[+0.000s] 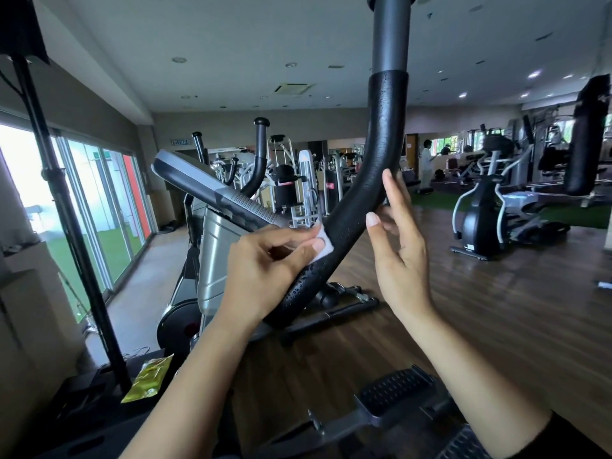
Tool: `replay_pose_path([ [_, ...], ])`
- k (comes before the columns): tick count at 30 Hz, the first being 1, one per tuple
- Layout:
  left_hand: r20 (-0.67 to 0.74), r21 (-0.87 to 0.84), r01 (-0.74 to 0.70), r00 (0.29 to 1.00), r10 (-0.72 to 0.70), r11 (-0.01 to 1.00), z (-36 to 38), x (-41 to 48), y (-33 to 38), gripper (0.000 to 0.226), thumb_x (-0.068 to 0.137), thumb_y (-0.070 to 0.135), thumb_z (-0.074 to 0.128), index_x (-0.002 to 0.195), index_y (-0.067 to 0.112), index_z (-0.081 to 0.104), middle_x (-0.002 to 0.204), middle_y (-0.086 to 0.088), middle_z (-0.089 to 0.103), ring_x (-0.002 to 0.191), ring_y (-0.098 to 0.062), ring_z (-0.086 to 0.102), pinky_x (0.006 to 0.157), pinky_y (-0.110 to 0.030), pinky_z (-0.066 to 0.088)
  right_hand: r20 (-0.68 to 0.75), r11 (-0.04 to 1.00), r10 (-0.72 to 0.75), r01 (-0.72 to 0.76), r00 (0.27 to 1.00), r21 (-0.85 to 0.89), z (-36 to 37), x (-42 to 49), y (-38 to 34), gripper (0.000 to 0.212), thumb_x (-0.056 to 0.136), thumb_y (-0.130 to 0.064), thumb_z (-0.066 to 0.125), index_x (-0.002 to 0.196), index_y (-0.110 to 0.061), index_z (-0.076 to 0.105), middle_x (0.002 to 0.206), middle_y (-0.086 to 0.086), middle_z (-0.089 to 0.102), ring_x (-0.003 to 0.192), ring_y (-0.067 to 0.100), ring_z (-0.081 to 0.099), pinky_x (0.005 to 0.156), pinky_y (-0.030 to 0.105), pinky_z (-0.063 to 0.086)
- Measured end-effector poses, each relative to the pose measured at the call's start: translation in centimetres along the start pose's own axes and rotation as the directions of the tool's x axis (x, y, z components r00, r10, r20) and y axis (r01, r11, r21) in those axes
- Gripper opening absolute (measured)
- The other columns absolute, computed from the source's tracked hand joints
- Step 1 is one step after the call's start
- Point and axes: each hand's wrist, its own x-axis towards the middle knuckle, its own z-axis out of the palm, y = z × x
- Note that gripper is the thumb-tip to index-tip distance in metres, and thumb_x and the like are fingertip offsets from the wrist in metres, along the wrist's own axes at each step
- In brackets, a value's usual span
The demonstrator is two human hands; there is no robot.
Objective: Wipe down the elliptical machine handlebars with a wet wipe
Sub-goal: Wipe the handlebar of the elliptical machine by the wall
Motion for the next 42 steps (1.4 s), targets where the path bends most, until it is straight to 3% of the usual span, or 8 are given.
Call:
replay_pose_path([
  [5, 0.013, 0.044, 0.001, 1.000, -0.001, 0.999, 1.0, 1.1, 0.5, 0.014, 0.072, 0.037, 0.073, 0.086, 0.037, 0.074, 0.083, 0.010, 0.075, 0.081, -0.012, 0.070, 0.082, -0.036, 0.055, -0.017, 0.993, 0.035, -0.033, 0.999, 0.109, 0.6, 0.3, -0.7, 0.051, 0.096, -0.014, 0.052, 0.144, -0.017, 0.036, 0.156, 0.005, 0.027, 0.131, 0.028, 0.047, 0.093, 0.016, 0.045],
  [8, -0.002, 0.032, -0.023, 1.000, 0.023, 0.999, 0.0, -0.5, -0.4, 0.012, 0.076, 0.031, 0.076, 0.086, 0.037, 0.075, 0.082, 0.011, 0.074, 0.075, -0.005, 0.066, 0.075, -0.027, 0.051, -0.018, 0.993, 0.044, -0.042, 0.999, 0.110, 1.0, 0.0, -0.9, 0.053, 0.093, -0.023, 0.055, 0.144, -0.021, 0.037, 0.157, 0.006, 0.022, 0.136, 0.031, 0.039, 0.092, 0.022, 0.050],
  [11, 0.022, -0.013, -0.003, 1.000, 0.004, 1.000, -1.4, -1.7, -1.0, 0.017, 0.078, 0.014, 0.075, 0.085, 0.029, 0.076, 0.080, 0.019, 0.072, 0.076, 0.005, 0.064, 0.073, -0.013, 0.046, -0.035, 0.998, 0.044, -0.043, 0.998, 0.041, 1.4, -0.4, -0.9, 0.056, 0.090, -0.029, 0.058, 0.143, -0.028, 0.039, 0.155, 0.000, 0.022, 0.136, 0.030, 0.038, 0.098, 0.043, 0.050],
  [14, 0.020, -0.013, 0.013, 1.000, -0.013, 1.000, -1.1, -1.1, -0.7, 0.013, 0.077, 0.019, 0.078, 0.080, 0.031, 0.076, 0.079, 0.015, 0.074, 0.074, 0.000, 0.065, 0.072, -0.017, 0.048, -0.080, 0.999, 0.044, -0.045, 0.996, -0.021, 1.7, -0.7, -0.9, 0.055, 0.087, -0.033, 0.061, 0.139, -0.035, 0.041, 0.152, -0.004, 0.024, 0.135, 0.029, 0.038, 0.099, 0.055, 0.045],
  [17, -0.021, 0.024, -0.013, 1.000, 0.013, 1.000, -0.4, -1.0, -0.6, 0.006, 0.074, 0.032, 0.073, 0.079, 0.034, 0.076, 0.079, 0.013, 0.073, 0.074, -0.004, 0.066, 0.073, -0.024, 0.051, -0.120, 0.997, 0.048, -0.054, 0.992, -0.047, 2.0, -0.9, -1.5, 0.058, 0.083, -0.029, 0.065, 0.137, -0.030, 0.045, 0.145, 0.001, 0.031, 0.125, 0.024, 0.047, 0.095, 0.052, 0.048],
  [26, -0.052, -0.010, -0.005, 0.999, 0.005, 1.000, -1.7, -3.3, -1.2, 0.020, 0.077, 0.013, 0.077, 0.085, 0.031, 0.073, 0.082, 0.008, 0.071, 0.073, -0.001, 0.062, 0.070, -0.014, 0.045, -0.108, 0.997, 0.035, -0.042, 0.994, -0.062, 2.4, -2.2, -2.1, 0.062, 0.080, -0.026, 0.067, 0.138, -0.022, 0.046, 0.146, 0.002, 0.028, 0.121, 0.021, 0.050, 0.092, 0.049, 0.051],
  [35, -0.134, 0.100, -0.102, 0.984, 0.115, 0.990, -2.9, -6.6, -3.3, 0.023, 0.077, 0.028, 0.076, 0.099, 0.022, 0.074, 0.087, 0.002, 0.070, 0.080, -0.014, 0.065, 0.075, -0.038, 0.053, -0.088, 0.998, 0.055, -0.057, 0.995, -0.025, 2.5, -2.5, -2.2, 0.063, 0.081, -0.025, 0.067, 0.139, -0.021, 0.044, 0.149, 0.005, 0.025, 0.122, 0.023, 0.051, 0.093, 0.049, 0.050],
  [42, -0.218, 0.136, -0.122, 0.964, 0.150, 0.983, -0.6, -6.5, -2.1, 0.019, 0.078, 0.017, 0.076, 0.096, 0.015, 0.076, 0.095, 0.000, 0.071, 0.092, -0.011, 0.067, 0.082, -0.028, 0.053, -0.100, 0.998, 0.063, -0.064, 0.993, -0.006, 2.8, -2.6, -2.5, 0.061, 0.081, -0.022, 0.067, 0.137, -0.025, 0.043, 0.150, 0.006, 0.025, 0.117, 0.025, 0.053, 0.090, 0.042, 0.053],
])
